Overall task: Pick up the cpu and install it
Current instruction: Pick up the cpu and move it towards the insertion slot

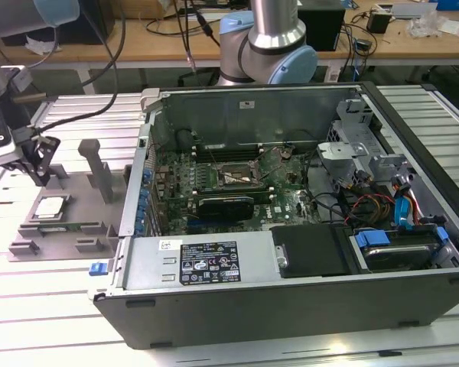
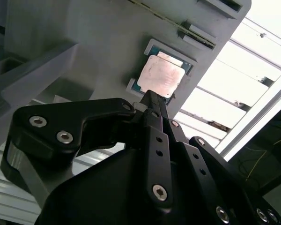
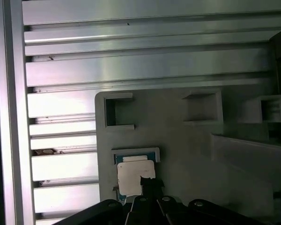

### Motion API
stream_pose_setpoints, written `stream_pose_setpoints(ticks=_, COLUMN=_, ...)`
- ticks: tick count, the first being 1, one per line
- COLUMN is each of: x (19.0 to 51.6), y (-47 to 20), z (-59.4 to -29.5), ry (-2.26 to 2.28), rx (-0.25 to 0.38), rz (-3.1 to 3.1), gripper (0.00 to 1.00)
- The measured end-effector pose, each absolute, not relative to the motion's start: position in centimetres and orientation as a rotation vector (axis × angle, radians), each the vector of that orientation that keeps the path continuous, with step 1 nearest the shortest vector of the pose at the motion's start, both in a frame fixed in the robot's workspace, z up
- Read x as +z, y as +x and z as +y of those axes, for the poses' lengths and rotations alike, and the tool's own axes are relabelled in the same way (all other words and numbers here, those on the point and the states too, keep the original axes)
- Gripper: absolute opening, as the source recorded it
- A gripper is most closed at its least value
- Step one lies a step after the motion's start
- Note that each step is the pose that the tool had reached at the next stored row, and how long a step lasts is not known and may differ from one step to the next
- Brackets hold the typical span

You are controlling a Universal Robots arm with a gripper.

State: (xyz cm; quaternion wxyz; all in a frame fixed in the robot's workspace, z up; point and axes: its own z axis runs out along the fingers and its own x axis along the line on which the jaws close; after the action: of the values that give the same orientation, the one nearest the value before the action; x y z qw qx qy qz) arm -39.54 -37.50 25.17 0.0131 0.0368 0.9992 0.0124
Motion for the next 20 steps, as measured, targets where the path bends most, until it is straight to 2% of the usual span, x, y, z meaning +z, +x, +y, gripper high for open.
stream_pose_setpoints(ticks=20, x=21.5, y=-40.3, z=-38.1, ry=0.115, rx=0.039, rz=3.113, gripper=0.11)
